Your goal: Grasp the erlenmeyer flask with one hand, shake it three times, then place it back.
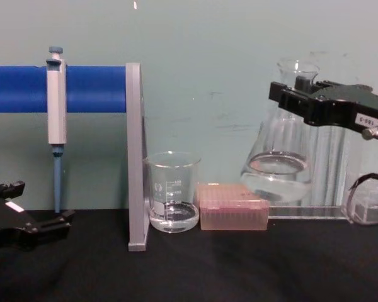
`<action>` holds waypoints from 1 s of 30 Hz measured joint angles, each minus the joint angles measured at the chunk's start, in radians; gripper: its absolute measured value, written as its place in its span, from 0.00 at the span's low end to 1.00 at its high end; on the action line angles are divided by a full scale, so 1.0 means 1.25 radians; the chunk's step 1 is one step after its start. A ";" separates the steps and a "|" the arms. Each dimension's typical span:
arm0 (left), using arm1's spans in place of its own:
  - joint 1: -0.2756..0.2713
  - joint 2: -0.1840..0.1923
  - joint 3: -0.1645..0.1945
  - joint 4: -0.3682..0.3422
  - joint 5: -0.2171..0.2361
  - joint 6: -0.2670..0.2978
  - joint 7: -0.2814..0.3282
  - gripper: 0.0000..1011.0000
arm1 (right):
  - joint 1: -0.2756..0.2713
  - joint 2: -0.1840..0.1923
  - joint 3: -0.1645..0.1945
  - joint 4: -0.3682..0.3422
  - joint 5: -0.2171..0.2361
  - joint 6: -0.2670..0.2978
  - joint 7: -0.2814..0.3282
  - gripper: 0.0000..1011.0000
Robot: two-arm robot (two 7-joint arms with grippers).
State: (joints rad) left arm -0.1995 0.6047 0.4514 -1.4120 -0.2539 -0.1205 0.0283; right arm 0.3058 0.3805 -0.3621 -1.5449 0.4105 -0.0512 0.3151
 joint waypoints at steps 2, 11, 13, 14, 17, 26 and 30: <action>0.000 0.000 0.000 0.000 0.000 0.000 0.000 0.99 | 0.000 -0.003 0.000 0.001 -0.002 0.001 0.007 0.44; 0.000 0.000 0.000 0.000 0.000 0.000 0.000 0.99 | 0.022 -0.024 -0.029 0.019 -0.012 0.005 0.075 0.45; 0.000 0.000 0.000 0.000 0.000 0.000 0.000 0.99 | 0.030 -0.031 -0.045 0.023 -0.013 0.007 0.097 0.44; 0.000 0.000 0.000 0.000 0.000 0.000 0.000 0.99 | 0.033 -0.034 -0.050 0.025 -0.013 0.007 0.104 0.44; 0.000 0.000 0.000 0.000 0.000 0.000 0.000 0.99 | 0.043 -0.042 -0.072 0.029 -0.013 0.008 0.130 0.44; 0.000 0.000 0.000 0.000 0.000 0.000 0.000 0.99 | 0.067 -0.061 -0.137 0.040 -0.013 0.010 0.183 0.44; 0.000 0.000 0.000 0.000 0.000 0.000 0.000 0.99 | 0.070 -0.064 -0.148 0.041 -0.014 0.007 0.185 0.44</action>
State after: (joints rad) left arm -0.1996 0.6047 0.4514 -1.4120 -0.2539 -0.1205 0.0283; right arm 0.3930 0.3010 -0.5468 -1.4933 0.3928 -0.0430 0.5467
